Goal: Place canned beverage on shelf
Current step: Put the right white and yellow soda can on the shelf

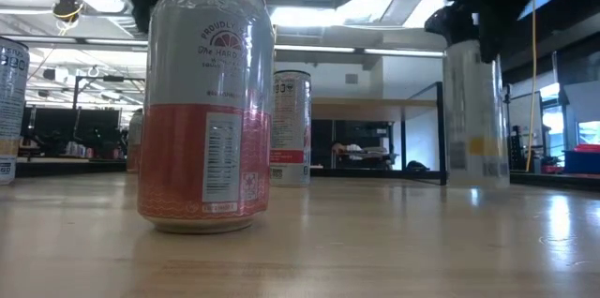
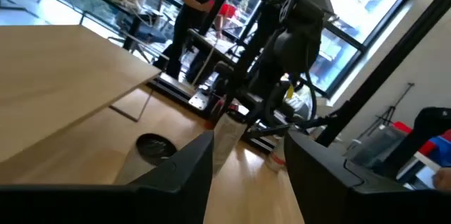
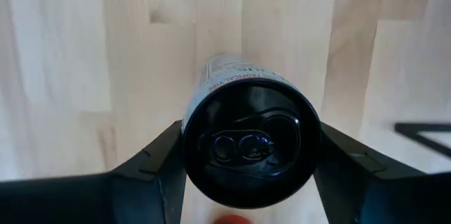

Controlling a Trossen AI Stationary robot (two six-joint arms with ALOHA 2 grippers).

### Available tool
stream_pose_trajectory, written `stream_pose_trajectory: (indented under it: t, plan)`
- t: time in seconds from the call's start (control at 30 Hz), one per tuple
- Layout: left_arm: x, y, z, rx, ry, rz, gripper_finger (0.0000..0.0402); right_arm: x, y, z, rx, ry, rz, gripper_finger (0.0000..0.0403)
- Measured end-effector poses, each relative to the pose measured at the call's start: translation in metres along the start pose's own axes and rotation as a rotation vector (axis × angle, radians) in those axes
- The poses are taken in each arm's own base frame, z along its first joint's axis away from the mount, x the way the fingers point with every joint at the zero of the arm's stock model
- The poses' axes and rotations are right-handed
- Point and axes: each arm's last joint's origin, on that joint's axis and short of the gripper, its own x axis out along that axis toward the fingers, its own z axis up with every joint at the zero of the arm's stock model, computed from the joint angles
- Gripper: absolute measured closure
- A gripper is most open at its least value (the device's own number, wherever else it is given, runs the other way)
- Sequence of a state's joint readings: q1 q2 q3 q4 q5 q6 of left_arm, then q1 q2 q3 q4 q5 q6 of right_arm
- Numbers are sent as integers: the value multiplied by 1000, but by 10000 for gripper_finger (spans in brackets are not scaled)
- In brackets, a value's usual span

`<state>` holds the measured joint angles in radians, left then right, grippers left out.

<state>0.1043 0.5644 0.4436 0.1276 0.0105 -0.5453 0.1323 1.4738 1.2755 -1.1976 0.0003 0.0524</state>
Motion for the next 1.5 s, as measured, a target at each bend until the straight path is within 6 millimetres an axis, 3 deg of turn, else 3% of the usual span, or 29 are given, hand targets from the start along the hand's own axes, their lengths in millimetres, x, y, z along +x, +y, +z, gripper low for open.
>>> stream_pose_trajectory:
  t: [0.23, 0.4, 0.63, 0.8, 0.97, 1.13, 1.33, 1.5]
  plan:
    - [13, -8, 1, -1, 27, 23, 243, 12, 21, 10, -138, -15, -41, 184]
    - [15, -11, -2, -2, 41, 8, 245, 12, 24, 12, -142, -41, -58, 181]
    - [14, -17, -2, -25, 25, -34, 245, 14, 25, 12, -61, -30, -42, 69]
    - [14, -19, 0, -31, 4, -49, 245, -5, 24, 15, 39, -30, -31, 24]
    - [14, -19, 1, -32, 2, -50, 245, -38, 25, 17, 189, -60, -10, 18]
    - [14, -19, 1, -42, 2, -48, 245, -61, 35, 3, 363, -124, -33, 17]
    - [14, -19, 1, -58, 0, -44, 245, -63, 53, -11, 637, -232, -155, 16]
    - [14, -18, 1, -58, -6, -33, 245, -44, 59, -11, 802, -305, -244, 16]
